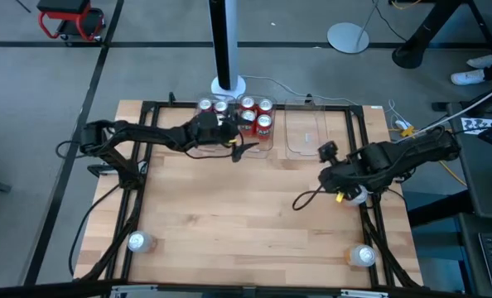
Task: Sort soda cans
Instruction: Put the top right middle white soda can into the right transparent bin
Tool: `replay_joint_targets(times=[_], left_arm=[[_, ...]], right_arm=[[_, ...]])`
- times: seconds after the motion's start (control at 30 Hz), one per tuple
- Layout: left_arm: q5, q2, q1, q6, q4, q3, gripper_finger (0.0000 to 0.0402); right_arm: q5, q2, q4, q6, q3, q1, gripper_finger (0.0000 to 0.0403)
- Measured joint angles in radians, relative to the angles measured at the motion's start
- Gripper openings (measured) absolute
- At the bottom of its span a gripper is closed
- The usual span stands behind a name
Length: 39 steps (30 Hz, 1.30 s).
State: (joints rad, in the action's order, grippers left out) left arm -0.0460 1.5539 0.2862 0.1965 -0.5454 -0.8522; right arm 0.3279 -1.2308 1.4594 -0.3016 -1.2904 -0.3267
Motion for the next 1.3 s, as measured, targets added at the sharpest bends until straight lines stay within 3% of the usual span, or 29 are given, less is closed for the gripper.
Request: replay_joint_targets(times=[0.13, 0.23, 0.43, 0.67, 0.93, 1.3], left_arm=[[-0.001, -0.015, -0.017, 0.021, 0.021, 0.017, 0.0347], [0.000, -0.053, -0.019, 0.016, 0.020, 0.042, 0.0347], [0.003, -0.145, -0.024, 0.009, 0.034, 0.092, 0.0347], [0.002, -0.225, -0.032, 0.027, 0.071, 0.138, 0.0347], [0.002, -0.246, -0.031, 0.069, 0.116, 0.146, 0.0347], [0.002, -0.245, -0.031, 0.061, 0.126, 0.146, 0.0347]], right_arm=[[-0.068, 0.000, 0.122, 0.162, 0.004, 0.006, 0.0363], [-0.164, 0.005, 0.105, 0.202, 0.028, 0.031, 0.0363], [-0.224, 0.009, 0.107, 0.238, 0.067, 0.140, 0.0363], [-0.345, 0.019, 0.115, 0.139, 0.170, 0.335, 0.0363], [-0.366, 0.041, 0.110, 0.022, 0.259, 0.489, 0.0363], [-0.364, 0.061, 0.113, -0.039, 0.401, 0.537, 0.0363]])
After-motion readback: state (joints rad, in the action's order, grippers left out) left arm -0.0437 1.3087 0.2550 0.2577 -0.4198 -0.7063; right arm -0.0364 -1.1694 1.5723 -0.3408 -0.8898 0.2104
